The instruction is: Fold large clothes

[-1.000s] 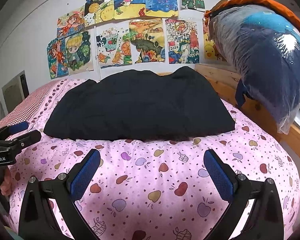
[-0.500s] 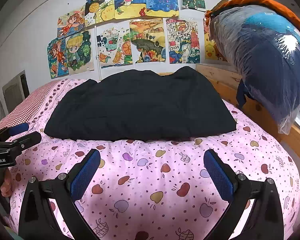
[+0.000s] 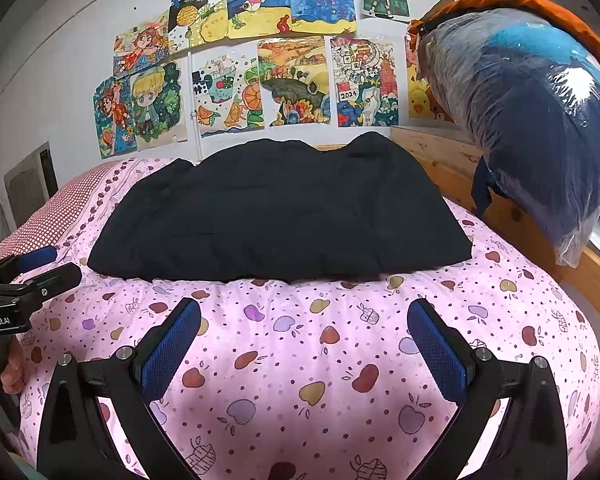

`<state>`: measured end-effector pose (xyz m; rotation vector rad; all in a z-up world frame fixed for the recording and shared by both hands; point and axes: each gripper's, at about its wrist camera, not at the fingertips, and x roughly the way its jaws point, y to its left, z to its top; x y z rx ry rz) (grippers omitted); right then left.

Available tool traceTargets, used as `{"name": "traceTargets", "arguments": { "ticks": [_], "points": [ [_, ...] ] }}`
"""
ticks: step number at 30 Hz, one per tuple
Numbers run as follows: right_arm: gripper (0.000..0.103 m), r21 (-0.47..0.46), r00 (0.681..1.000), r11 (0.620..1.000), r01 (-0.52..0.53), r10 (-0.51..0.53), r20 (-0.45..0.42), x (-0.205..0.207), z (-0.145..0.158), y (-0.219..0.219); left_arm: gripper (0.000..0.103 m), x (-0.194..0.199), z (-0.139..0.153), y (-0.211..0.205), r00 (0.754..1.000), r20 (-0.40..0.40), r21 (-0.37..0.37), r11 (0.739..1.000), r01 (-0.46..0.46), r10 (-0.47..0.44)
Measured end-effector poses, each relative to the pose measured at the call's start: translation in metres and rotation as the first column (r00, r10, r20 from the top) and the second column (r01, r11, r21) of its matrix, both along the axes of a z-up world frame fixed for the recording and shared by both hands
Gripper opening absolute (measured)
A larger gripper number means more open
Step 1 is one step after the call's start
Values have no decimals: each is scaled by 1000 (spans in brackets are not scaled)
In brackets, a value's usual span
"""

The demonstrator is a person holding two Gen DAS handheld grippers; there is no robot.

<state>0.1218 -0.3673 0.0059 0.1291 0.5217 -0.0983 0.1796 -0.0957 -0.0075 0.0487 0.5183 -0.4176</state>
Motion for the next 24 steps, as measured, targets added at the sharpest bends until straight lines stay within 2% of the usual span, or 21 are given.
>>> {"name": "traceTargets", "arguments": {
  "ticks": [24],
  "points": [
    [101,6,1000,1000,1,-1,0,0,-1,0,103,0,0,1,1000,-2,-2,1000,0,0]
  ]
}}
